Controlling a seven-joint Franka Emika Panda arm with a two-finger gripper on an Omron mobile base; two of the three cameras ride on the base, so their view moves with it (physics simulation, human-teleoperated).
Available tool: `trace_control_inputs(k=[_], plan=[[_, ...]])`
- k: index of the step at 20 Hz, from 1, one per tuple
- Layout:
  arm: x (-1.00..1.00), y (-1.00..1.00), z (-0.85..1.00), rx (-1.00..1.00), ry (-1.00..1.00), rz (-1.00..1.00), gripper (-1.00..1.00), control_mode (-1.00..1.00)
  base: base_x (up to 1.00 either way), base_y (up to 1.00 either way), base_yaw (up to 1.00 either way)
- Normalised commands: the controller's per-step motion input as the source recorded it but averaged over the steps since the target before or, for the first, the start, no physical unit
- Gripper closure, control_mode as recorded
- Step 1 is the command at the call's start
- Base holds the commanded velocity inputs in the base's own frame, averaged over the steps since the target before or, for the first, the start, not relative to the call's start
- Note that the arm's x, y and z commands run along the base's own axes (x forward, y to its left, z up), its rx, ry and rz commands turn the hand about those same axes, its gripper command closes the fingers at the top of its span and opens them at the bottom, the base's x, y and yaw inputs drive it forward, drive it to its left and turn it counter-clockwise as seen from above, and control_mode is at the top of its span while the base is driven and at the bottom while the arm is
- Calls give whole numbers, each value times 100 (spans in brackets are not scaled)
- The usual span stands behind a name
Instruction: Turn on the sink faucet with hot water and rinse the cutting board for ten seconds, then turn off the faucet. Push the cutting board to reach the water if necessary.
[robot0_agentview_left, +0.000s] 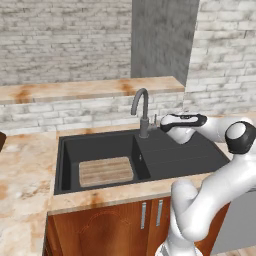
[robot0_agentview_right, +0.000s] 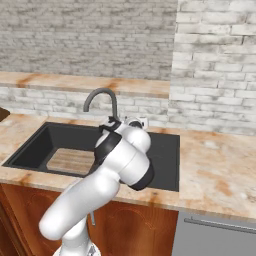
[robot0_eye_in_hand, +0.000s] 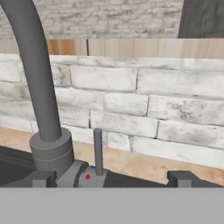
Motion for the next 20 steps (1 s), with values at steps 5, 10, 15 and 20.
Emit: trace_control_inputs(k=[5, 10, 15, 20], plan=[[21, 0, -6, 0, 0, 0, -100, -100, 0, 0, 0], [21, 0, -5, 0, 0, 0, -100, -100, 0, 0, 0], [21, 0, -4, 0, 0, 0, -100, -100, 0, 0, 0], [16, 1, -2, 0, 0, 0, -100, -100, 0, 0, 0]])
